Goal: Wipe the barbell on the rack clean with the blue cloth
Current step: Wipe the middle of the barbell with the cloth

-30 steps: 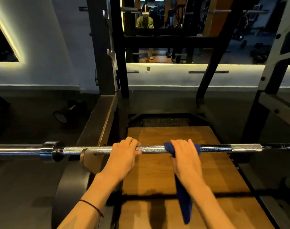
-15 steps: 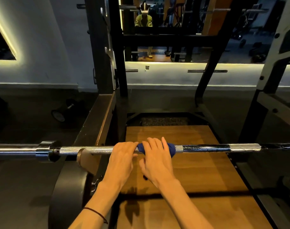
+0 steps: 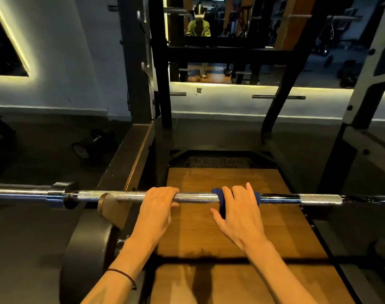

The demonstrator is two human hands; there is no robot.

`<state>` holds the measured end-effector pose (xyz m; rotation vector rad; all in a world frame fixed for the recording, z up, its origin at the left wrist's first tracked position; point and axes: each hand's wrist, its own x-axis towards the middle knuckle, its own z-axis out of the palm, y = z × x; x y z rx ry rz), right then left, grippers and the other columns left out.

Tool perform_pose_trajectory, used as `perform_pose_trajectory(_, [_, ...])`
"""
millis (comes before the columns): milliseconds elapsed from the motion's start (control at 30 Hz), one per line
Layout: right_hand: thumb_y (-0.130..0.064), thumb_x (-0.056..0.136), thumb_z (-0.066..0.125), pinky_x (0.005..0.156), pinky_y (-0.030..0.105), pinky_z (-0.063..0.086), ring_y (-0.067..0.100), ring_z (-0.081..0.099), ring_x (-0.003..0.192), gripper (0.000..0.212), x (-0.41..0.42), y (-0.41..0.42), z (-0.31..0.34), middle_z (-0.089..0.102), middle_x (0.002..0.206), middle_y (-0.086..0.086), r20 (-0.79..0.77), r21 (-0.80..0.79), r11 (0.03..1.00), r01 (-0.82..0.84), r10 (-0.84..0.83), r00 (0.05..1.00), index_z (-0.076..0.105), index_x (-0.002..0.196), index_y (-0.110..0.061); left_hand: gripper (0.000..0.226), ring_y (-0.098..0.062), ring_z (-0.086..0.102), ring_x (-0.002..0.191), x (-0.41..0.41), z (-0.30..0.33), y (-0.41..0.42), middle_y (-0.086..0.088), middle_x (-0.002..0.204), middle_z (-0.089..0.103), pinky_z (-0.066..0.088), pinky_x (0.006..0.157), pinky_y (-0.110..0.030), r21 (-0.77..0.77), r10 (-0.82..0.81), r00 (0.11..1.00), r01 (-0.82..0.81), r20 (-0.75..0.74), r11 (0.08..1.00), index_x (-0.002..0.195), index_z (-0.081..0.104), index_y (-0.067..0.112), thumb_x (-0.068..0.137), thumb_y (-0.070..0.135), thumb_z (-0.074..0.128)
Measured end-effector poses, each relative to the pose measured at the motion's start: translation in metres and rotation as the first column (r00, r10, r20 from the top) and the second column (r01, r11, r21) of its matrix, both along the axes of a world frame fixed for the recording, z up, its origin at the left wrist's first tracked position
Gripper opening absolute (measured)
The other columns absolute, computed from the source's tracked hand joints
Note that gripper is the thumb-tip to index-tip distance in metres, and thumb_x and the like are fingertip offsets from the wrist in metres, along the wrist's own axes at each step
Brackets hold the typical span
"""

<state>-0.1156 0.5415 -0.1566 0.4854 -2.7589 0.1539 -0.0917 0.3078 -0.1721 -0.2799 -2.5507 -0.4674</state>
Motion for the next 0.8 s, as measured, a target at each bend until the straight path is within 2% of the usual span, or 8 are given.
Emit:
perform_pose_trajectory(100, [-0.055,0.079,0.068,0.116,0.053,0.036,0.026,0.059,0.102,0.055,0.005,-0.022,-0.003,0.061,0.103,0.003,0.009,-0.017,0.999,0.032,-0.032,0.999,0.06,0.116,-0.017,0.043,-0.021,0.063,0.095,-0.002,-0.006,-0.002,0.0,0.104,0.068,0.042,0.092,-0.032,0.001,-0.002,1.0,0.002,0.003,1.0,0.113,0.067,0.017,0.074,0.008,0.083])
perform_pose_trajectory(233, [-0.045,0.078,0.066,0.117,0.051,0.032,0.029,0.055,0.108,0.058,0.011,-0.051,-0.004,0.059,0.112,0.007,0.048,0.012,0.999,-0.032,0.032,0.998,0.053,0.125,-0.014,0.046,-0.019,0.06,0.094,0.0,-0.004,-0.003,0.0,0.103,0.067,0.044,0.093,-0.034,-0.035,-0.031,0.999,0.03,-0.04,0.999,0.113,0.065,0.016,0.072,0.009,0.085])
perform_pose_trajectory(367, [-0.036,0.075,0.069,0.114,0.049,0.034,0.031,0.054,0.11,0.056,0.014,-0.069,-0.003,0.058,0.113,0.009,0.051,-0.002,0.998,-0.055,0.055,0.997,0.051,0.123,-0.013,0.053,-0.022,0.067,0.094,-0.002,0.002,-0.002,-0.002,0.102,0.07,0.049,0.097,-0.046,-0.045,-0.01,1.0,0.009,-0.018,0.999,0.111,0.067,0.015,0.063,0.006,0.09])
perform_pose_trajectory(500, [-0.033,0.069,0.074,0.114,0.047,0.036,0.029,0.055,0.112,0.062,0.016,-0.069,-0.006,0.059,0.115,0.006,0.04,-0.058,0.996,-0.07,0.073,0.997,0.052,0.124,-0.014,0.053,-0.022,0.07,0.097,-0.001,0.002,-0.001,-0.001,0.102,0.072,0.04,0.105,-0.045,-0.062,0.032,0.999,-0.031,0.028,0.998,0.111,0.07,0.016,0.064,0.004,0.089])
perform_pose_trajectory(700, [-0.032,0.074,0.073,0.112,0.043,0.039,0.025,0.054,0.111,0.063,0.013,-0.063,-0.008,0.057,0.117,0.003,0.028,-0.06,0.992,-0.111,0.113,0.993,0.049,0.13,-0.016,0.057,-0.017,0.066,0.109,0.0,0.001,-0.001,0.001,0.114,0.07,0.027,0.117,-0.046,-0.096,0.051,0.996,-0.044,0.068,0.994,0.127,0.064,0.019,0.074,0.009,0.084])
perform_pose_trajectory(800, [-0.029,0.076,0.072,0.109,0.039,0.04,0.022,0.052,0.11,0.064,0.015,-0.049,-0.004,0.056,0.118,0.0,0.033,-0.07,0.985,-0.157,0.159,0.987,0.047,0.134,-0.019,0.057,-0.019,0.066,0.108,0.004,0.004,0.002,0.0,0.112,0.07,0.019,0.118,-0.048,-0.098,0.057,0.995,-0.049,0.087,0.994,0.13,0.064,0.017,0.077,0.009,0.082])
